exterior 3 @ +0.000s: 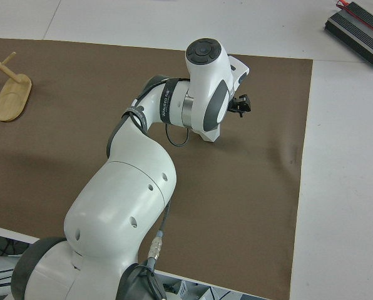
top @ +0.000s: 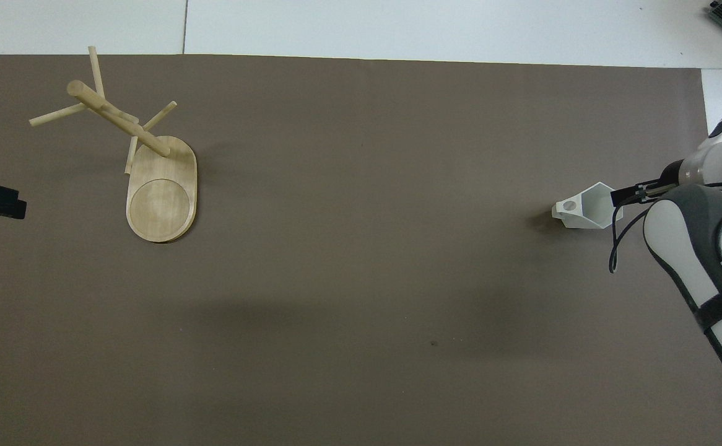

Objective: Hang cup on rack
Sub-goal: 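Reach the right gripper toward the white hexagonal cup, then close the right gripper on the white cup's handle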

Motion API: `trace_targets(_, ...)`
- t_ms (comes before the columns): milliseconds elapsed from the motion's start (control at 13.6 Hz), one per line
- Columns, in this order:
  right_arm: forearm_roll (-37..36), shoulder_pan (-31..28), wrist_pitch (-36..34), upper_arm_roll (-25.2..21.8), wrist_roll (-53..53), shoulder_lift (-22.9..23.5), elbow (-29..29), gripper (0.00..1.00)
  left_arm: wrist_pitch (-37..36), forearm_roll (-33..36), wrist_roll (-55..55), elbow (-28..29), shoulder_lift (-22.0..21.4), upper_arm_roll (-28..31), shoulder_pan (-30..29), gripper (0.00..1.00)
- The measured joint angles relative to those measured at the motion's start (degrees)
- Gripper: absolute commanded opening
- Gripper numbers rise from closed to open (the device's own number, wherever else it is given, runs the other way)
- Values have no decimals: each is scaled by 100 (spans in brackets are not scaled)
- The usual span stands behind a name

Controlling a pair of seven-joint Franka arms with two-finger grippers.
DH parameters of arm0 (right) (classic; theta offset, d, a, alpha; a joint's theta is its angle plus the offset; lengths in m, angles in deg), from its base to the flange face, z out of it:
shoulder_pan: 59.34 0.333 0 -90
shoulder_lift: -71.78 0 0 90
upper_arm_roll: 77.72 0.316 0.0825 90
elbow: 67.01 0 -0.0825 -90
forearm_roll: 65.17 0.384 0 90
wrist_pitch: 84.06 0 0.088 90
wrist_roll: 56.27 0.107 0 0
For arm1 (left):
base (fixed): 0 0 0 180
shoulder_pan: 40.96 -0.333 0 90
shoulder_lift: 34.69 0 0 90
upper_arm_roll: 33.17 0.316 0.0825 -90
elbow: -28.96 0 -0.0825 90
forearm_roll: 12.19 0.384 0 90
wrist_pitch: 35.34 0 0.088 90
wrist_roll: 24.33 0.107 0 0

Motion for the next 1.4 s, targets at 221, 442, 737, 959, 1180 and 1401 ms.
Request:
trace_targets(221, 88, 0, 143, 0, 0, 75, -131, 100, 0, 0, 12, 0, 0, -18, 6, 100)
trace_targets(442, 254, 0, 165, 0, 0, 127, -183, 100, -4, 0, 12, 2, 0, -41, 10, 100)
trace_targets(737, 379, -9, 172, 0, 23, 146, -224, 100, -42, 0, 12, 3, 0, -39, 10, 100)
trace_targets(959, 392, -14, 172, 0, 203, 146, -232, 81, -69, 0, 12, 3, -2, -35, 10, 100)
trace_targets(1180, 412, -15, 172, 0, 331, 146, -238, 54, -70, 0, 12, 3, -2, -35, 9, 100)
trace_targets(1401, 419, -14, 172, 0, 515, 146, -247, 18, -71, 0, 12, 3, -3, -46, 10, 100)
